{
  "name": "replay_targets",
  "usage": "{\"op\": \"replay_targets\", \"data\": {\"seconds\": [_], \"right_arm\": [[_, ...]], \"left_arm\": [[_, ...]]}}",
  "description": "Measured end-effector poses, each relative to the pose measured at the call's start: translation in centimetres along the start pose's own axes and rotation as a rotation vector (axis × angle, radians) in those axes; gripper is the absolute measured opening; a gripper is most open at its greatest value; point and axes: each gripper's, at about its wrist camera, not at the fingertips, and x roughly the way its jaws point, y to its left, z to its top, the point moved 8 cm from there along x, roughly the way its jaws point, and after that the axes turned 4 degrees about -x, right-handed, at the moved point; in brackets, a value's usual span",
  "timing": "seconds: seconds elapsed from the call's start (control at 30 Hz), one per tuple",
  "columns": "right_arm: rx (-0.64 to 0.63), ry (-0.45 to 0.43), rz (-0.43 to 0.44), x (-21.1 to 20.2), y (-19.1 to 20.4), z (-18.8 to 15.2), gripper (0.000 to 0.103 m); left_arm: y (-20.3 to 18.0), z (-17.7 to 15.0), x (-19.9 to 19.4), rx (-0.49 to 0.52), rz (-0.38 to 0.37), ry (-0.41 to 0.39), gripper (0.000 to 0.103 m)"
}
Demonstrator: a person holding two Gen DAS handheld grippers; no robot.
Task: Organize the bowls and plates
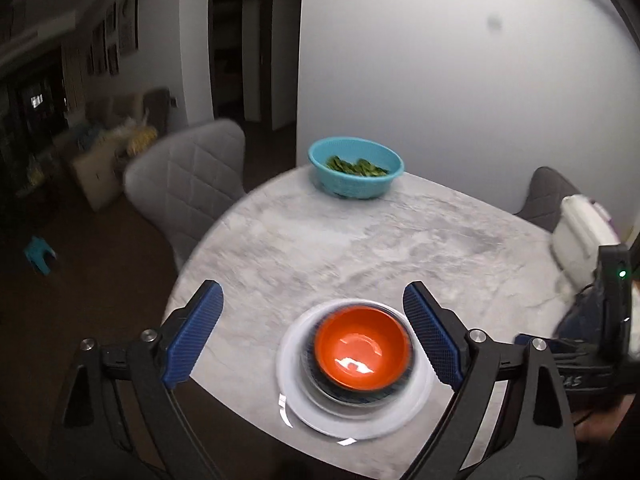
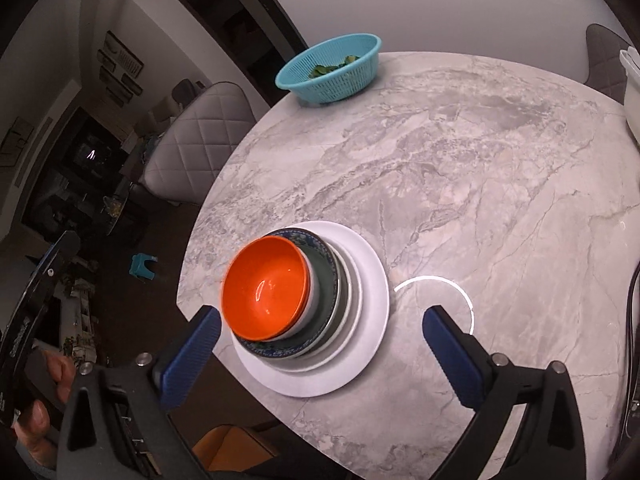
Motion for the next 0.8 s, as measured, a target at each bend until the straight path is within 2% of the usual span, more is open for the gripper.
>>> {"op": "replay_targets", "data": {"seconds": [0.07,0.17,0.23,0.37,0.47,0.6,0.7,0.8], "right_arm": [[-0.028,-0.019,-0.004,-1.6,0.4,-0.3,0.103],[-0.027,-0.047,-0.035,-3.7,0.3,-0.5,0.103],[-0.019,-0.063,-0.058,-5.0,0.1,-0.8,0.103],[-0.045,-0.085,-0.153,-6.6,-0.1,-1.2,0.103],[-0.041,-0.106,-0.173,-7.4,0.1,-1.5,0.103],[-0.046,-0.124,-0.183,-8.1,1.1,-2.0,0.103],[-0.048,-0.145,-0.202,-8.5,1.9,-2.0,0.103],[-0.052,-0.143,-0.218,-8.5,2.5,-2.2,0.103]], "left_arm": [[-1.1,-1.3,0.0,-0.019,0.004,0.071,0.092],[-3.1,-2.9,0.5,0.026,0.007,0.197,0.092],[-3.2,-3.6,0.7,0.005,0.046,0.251,0.092],[-3.1,-3.4,-0.6,-0.002,0.133,0.169,0.092],[-3.3,-2.4,-1.5,0.011,0.135,0.094,0.092],[-3.6,-1.7,-3.4,0.046,0.144,0.072,0.092],[-4.5,-1.4,-4.5,0.082,0.098,0.07,0.092],[-4.9,-1.5,-4.6,0.099,0.088,0.12,0.092]]}}
